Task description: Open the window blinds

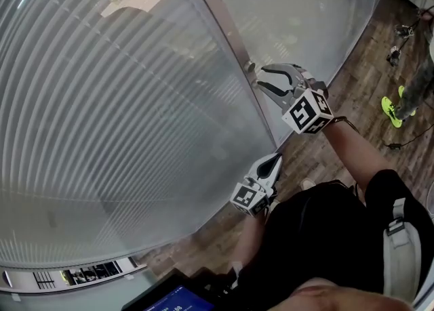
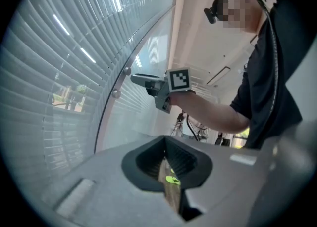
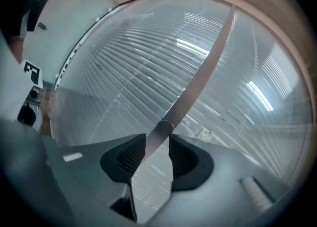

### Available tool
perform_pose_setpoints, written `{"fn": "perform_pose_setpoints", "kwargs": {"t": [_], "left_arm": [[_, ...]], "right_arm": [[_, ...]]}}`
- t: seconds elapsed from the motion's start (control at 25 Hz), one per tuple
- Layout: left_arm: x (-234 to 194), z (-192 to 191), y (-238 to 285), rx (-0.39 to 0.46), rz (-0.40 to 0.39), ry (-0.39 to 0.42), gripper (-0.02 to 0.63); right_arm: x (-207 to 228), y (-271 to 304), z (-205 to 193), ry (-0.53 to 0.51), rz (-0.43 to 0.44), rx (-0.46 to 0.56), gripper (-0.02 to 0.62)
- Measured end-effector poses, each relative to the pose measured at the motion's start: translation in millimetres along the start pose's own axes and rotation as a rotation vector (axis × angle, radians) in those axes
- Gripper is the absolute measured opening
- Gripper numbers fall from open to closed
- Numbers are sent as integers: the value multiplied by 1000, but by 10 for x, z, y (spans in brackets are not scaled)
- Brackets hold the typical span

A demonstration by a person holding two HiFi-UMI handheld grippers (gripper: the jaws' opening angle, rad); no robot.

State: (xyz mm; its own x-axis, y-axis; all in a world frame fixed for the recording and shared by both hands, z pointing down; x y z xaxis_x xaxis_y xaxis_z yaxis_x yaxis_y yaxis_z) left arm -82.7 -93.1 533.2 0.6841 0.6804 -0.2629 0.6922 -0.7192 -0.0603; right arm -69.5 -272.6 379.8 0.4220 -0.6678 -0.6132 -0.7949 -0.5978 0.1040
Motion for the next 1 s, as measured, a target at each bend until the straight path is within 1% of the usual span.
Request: {"fn": "perform_pose_setpoints", "kwargs": {"t": [0.08,0.2,0.32,0.48,0.68,0.8,0.88,1.0], "left_arm": [[5,24,-34,-5,-4,1,2],[-9,33,-73,-6,-3,1,2],[-44,22,-119,-8,-2,8,2],[-123,46,-221,-5,-1,13,2],[-170,81,-280,-12,-8,18,2],[-187,132,-300,-17,-15,26,2],[-204,169,-308,-15,-19,25,2],[-217,178,-326,-12,-29,27,2]], "right_arm": [[33,49,112,-98,-39,-17,154],[27,129,220,-245,-72,-41,170],[-7,227,204,-320,-85,-65,170],[-39,333,185,-366,-90,-98,170],[-53,362,149,-430,-129,-123,122],[-57,376,160,-465,-144,-137,119],[-38,395,193,-450,-153,-141,119],[-10,399,238,-388,-164,-139,126]]}}
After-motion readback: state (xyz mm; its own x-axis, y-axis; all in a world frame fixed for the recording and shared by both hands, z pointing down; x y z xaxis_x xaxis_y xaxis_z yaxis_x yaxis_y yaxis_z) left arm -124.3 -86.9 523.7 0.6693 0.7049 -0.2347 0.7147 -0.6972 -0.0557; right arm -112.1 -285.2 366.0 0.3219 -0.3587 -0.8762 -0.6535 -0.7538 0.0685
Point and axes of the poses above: the fingertips, and each gripper's own axes: y forward along the fingers, x to its right, z out of its top, the point moved 4 cm from there along -y, backward along the fingers, and after that the axes turned 4 degrees about -z, right-handed, at the moved point
